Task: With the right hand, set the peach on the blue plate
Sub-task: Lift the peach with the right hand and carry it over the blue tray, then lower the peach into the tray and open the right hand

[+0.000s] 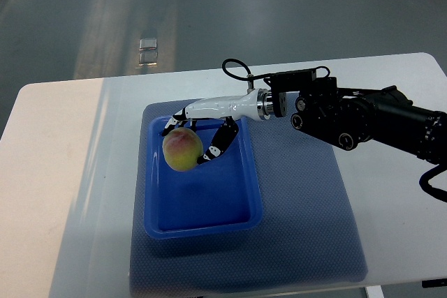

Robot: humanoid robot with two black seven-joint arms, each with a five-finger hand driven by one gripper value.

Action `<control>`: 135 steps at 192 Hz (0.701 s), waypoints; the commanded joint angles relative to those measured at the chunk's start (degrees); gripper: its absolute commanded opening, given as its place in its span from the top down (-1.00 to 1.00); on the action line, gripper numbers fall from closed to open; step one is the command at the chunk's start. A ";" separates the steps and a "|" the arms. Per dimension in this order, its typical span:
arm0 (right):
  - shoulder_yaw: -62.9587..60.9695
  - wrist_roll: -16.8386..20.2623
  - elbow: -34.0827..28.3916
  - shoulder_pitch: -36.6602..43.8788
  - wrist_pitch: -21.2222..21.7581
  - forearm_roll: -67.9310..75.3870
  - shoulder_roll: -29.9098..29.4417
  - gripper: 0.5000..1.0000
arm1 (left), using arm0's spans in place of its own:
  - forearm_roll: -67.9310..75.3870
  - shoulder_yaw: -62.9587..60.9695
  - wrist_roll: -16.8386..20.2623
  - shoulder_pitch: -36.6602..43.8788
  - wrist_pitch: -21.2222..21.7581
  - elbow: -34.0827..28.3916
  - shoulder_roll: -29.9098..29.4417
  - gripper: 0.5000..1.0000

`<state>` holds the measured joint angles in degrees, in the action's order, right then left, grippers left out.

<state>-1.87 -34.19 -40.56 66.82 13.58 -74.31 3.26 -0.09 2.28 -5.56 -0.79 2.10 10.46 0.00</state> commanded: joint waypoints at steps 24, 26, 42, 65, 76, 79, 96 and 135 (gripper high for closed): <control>4.24 0.18 1.80 -0.19 -0.05 -0.31 -0.62 0.26 | 0.00 0.00 0.02 0.00 0.01 0.00 0.00 -1.00; 4.33 0.18 1.80 -0.19 -0.05 -0.31 -0.71 0.25 | 0.00 0.00 0.02 0.00 0.01 -0.09 0.00 -1.00; 4.51 0.35 2.06 -0.28 -0.05 -0.31 -0.71 0.03 | 0.00 0.00 0.02 0.00 0.01 0.00 0.00 -1.00; 4.68 0.44 2.06 -0.37 -0.05 -0.22 -0.71 -0.40 | 0.00 0.00 0.02 0.00 0.01 -0.09 0.00 -1.00; 4.60 0.44 2.06 -0.28 0.04 -0.04 -0.71 -0.64 | 0.00 0.00 0.02 0.00 0.01 0.00 0.00 -1.00; 4.60 0.44 2.06 -0.28 0.04 0.13 -0.71 -0.68 | 0.00 0.00 0.02 0.00 0.01 0.00 0.00 -1.00; 3.98 0.44 1.98 -0.28 -0.05 0.66 -0.27 -0.72 | 0.00 0.00 0.02 0.00 0.01 -0.09 0.00 -1.00; 1.43 0.00 1.27 -0.11 0.04 2.68 3.51 -0.72 | 0.00 0.00 -0.15 0.00 0.01 0.00 0.00 -1.00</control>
<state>1.60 -34.09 -38.77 66.67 13.52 -73.06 4.30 -0.09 2.29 -5.57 -0.80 2.10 10.40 0.00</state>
